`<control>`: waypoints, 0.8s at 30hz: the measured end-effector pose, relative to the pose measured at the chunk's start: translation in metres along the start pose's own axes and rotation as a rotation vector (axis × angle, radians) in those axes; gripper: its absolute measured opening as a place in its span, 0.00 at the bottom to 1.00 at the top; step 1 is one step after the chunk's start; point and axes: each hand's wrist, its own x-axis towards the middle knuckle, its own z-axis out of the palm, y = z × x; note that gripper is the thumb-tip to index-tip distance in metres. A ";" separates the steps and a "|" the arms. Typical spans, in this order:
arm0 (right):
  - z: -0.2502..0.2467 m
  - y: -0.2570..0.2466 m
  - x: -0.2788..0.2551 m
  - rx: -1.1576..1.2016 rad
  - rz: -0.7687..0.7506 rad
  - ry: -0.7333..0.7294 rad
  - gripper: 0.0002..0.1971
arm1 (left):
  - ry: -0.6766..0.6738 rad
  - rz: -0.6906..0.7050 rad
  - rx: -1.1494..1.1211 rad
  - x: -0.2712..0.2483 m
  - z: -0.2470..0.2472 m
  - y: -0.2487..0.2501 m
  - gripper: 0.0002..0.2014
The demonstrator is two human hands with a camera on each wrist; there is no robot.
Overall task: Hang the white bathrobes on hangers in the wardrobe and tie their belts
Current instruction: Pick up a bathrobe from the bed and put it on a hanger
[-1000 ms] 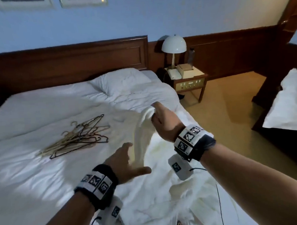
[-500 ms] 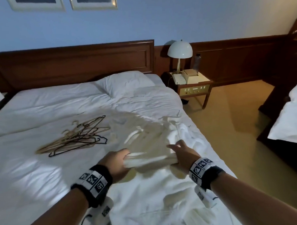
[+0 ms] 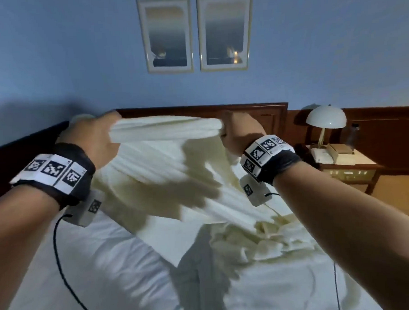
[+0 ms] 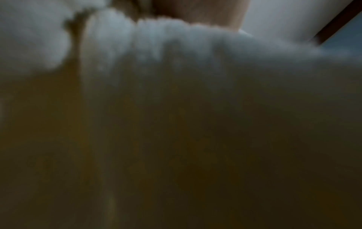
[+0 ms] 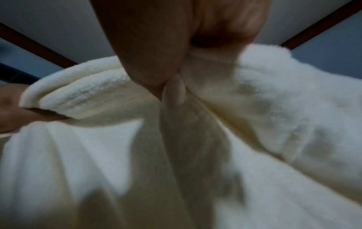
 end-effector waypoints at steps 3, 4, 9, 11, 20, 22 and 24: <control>0.051 -0.077 -0.003 0.065 -0.150 -0.031 0.05 | -0.010 -0.163 0.069 -0.037 -0.029 -0.082 0.19; 0.074 -0.100 -0.009 0.096 -0.179 -0.070 0.09 | -0.037 -0.222 0.078 -0.052 -0.031 -0.108 0.18; 0.223 -0.170 -0.092 0.113 -0.146 -0.446 0.19 | -0.170 -0.435 -0.008 -0.143 0.027 -0.210 0.06; 0.276 -0.175 -0.151 0.040 -0.108 -0.625 0.25 | -0.262 -0.510 -0.093 -0.190 0.075 -0.230 0.08; 0.344 -0.109 -0.321 -0.377 -0.349 -1.233 0.46 | -0.576 -0.926 -0.439 -0.336 0.219 -0.216 0.18; 0.346 -0.104 -0.314 -0.369 -0.340 -1.166 0.38 | -0.558 -0.929 -0.459 -0.329 0.227 -0.210 0.17; 0.355 -0.092 -0.308 -0.377 -0.305 -1.107 0.36 | -0.543 -0.935 -0.467 -0.314 0.237 -0.202 0.17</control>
